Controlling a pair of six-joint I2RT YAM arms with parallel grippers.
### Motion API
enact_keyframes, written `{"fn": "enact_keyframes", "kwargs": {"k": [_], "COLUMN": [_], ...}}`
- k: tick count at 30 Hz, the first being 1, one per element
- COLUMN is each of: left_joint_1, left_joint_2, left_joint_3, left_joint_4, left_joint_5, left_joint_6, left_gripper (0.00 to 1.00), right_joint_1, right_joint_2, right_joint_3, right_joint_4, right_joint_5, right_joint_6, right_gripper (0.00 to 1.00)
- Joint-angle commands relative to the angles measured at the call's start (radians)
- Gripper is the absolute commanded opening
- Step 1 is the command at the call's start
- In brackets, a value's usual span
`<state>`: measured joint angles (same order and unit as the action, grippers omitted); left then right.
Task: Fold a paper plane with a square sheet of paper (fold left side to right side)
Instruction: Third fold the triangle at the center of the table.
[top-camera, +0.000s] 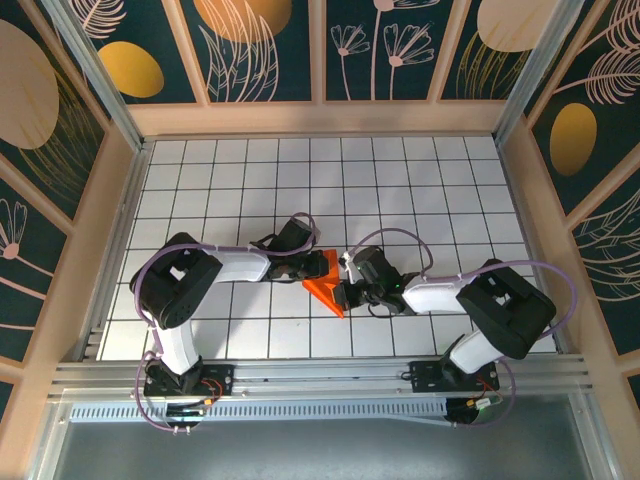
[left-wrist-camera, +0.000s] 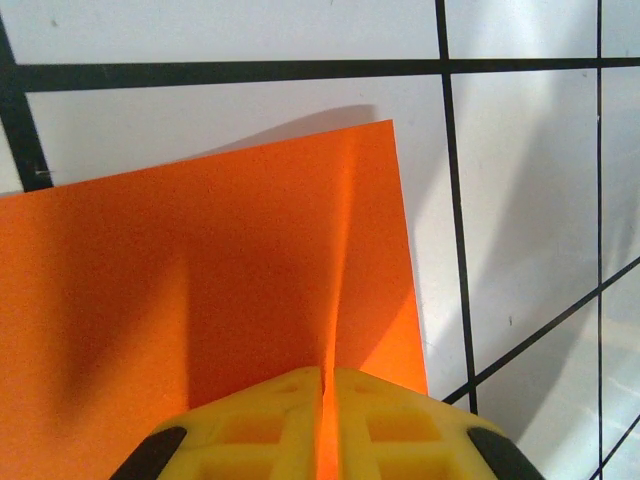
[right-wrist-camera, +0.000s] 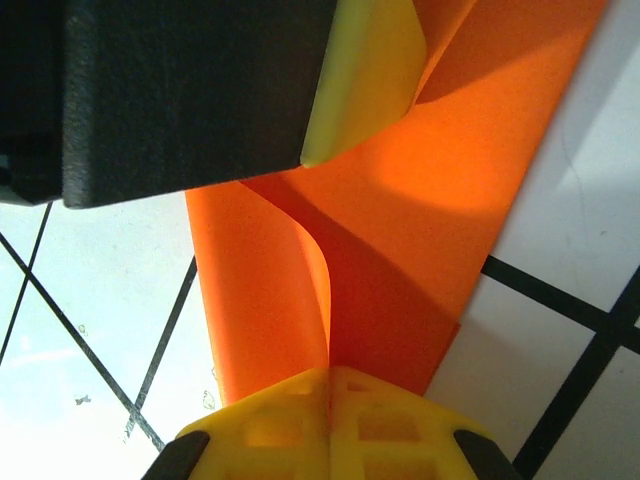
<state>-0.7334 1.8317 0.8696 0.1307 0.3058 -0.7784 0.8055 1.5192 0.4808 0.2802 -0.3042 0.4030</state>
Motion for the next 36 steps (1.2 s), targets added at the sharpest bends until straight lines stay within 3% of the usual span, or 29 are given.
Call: {"fn": "enact_keyframes", "kwargs": {"k": [1,18,23,30,36], "left_joint_1": [-0.012,0.023,0.043,0.037,-0.024], "left_joint_2": [0.020,-0.147,-0.261,-0.404,-0.382], "left_joint_3": [-0.028,0.072,0.014,-0.214,-0.311], "left_joint_4": [-0.057,-0.149,-0.144,0.002,0.197], "left_joint_5": [-0.022,-0.113,-0.147,0.012,0.089], "left_joint_6": [-0.007,0.028,0.023,-0.037,-0.139], "left_gripper": [0.13,0.27,0.22,0.13,0.11], "right_joint_1": [-0.006,-0.005,-0.005,-0.005,-0.004], "right_joint_2": [0.022,0.026,0.026,0.033,0.040], "right_joint_3": [0.021,-0.030,-0.028,-0.025,-0.021], "right_joint_4": [-0.021,-0.043,-0.042,-0.040,-0.047], "right_joint_5": [0.024,0.004,0.002,0.001,0.005], "right_joint_6": [0.005,0.017,0.016,0.012,0.010], "right_gripper": [0.00,0.00,0.00,0.00,0.00]}}
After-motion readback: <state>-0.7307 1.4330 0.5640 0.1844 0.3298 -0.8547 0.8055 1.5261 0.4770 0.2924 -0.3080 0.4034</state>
